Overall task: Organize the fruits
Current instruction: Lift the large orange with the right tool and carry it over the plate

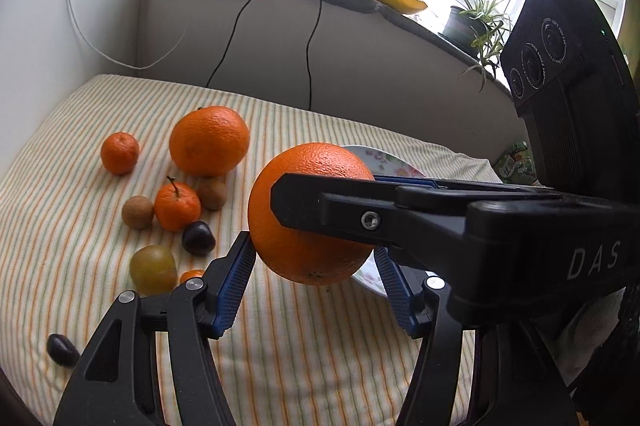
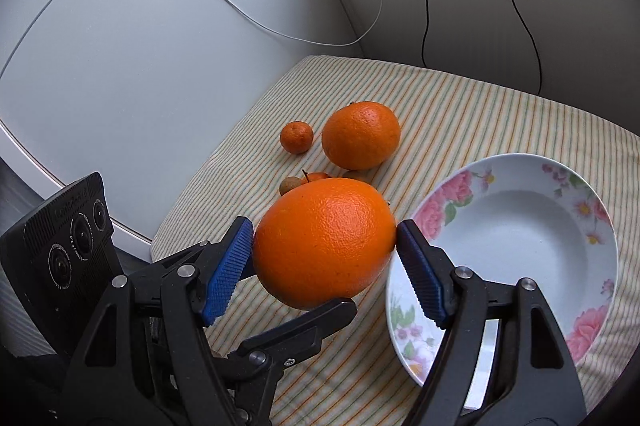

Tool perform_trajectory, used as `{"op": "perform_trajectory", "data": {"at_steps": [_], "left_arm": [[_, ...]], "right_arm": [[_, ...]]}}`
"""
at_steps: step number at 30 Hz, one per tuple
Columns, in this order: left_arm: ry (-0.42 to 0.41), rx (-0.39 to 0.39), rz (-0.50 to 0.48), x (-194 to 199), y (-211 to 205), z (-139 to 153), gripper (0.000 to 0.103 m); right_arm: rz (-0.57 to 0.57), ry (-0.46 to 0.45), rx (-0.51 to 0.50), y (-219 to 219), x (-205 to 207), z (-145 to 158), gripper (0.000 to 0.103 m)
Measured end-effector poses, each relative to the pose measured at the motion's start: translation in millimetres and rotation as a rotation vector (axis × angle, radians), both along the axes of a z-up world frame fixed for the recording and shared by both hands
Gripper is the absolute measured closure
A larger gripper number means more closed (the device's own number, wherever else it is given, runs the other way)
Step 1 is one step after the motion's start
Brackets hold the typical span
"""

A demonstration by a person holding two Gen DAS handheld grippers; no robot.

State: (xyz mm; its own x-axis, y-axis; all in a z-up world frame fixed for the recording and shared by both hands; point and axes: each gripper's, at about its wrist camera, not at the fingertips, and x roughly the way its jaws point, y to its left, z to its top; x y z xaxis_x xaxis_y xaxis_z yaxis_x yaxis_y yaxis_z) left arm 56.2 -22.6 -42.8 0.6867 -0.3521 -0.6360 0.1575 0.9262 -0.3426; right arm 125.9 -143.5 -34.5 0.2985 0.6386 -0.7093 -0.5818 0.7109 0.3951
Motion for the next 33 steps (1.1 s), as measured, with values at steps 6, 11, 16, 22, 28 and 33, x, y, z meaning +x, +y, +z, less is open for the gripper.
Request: {"op": "perform_trajectory", "data": {"at_steps": [6, 11, 16, 22, 28, 33], "left_arm": [[0.014, 0.005, -0.078, 15, -36, -6, 0.042], [0.045, -0.015, -0.125, 40, -58, -12, 0.042], [0.055, -0.018, -0.151, 58, -75, -15, 0.042], [0.069, -0.01, -0.168, 68, -86, -18, 0.042], [0.077, 0.004, -0.187, 76, -97, -21, 0.042], [0.083, 0.023, -0.196, 79, -103, -25, 0.042]], "right_arm": [[-0.086, 0.02, 0.009, -44, 5, -9, 0.026], [-0.141, 0.017, -0.013, -70, 12, -12, 0.026], [-0.183, 0.019, -0.018, -85, 23, -15, 0.026], [-0.216, 0.031, -0.014, -95, 35, -22, 0.026], [-0.243, 0.039, -0.014, -100, 39, -27, 0.026], [-0.254, 0.04, -0.028, -101, 41, -31, 0.026]]}}
